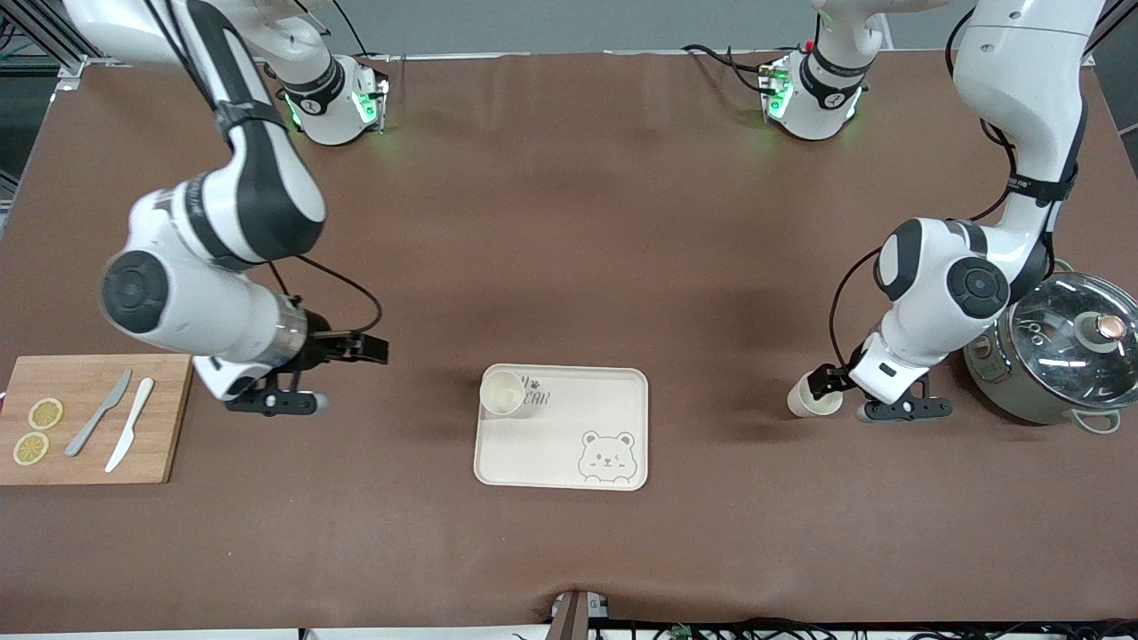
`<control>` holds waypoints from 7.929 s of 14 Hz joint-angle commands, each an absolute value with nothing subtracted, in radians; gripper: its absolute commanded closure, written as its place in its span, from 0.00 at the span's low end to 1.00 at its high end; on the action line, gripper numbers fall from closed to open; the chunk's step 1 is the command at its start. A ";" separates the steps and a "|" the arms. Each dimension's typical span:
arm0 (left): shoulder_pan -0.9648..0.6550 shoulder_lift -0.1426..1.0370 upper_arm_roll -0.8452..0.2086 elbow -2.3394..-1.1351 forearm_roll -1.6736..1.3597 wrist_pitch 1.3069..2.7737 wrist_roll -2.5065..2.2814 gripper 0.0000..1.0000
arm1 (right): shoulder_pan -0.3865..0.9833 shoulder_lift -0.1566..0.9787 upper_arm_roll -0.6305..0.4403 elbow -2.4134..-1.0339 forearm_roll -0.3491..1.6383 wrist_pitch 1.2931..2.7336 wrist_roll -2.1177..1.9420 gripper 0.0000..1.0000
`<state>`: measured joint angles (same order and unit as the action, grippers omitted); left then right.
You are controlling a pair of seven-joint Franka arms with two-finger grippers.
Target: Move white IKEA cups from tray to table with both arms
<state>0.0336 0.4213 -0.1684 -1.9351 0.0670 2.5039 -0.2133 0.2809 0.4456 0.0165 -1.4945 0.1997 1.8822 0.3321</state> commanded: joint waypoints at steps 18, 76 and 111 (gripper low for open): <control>0.066 0.292 -0.179 -1.643 0.080 2.028 -0.226 0.00 | 0.422 0.647 0.008 -1.526 0.187 2.195 0.499 0.00; -0.081 -0.089 -0.052 -1.609 0.023 1.603 -0.114 0.00 | -0.155 0.534 0.002 -1.630 0.072 1.919 -0.035 1.00; -0.074 -0.063 -0.057 -1.572 0.067 1.566 -0.114 0.00 | -0.195 0.385 0.014 -1.344 0.098 1.689 0.024 0.00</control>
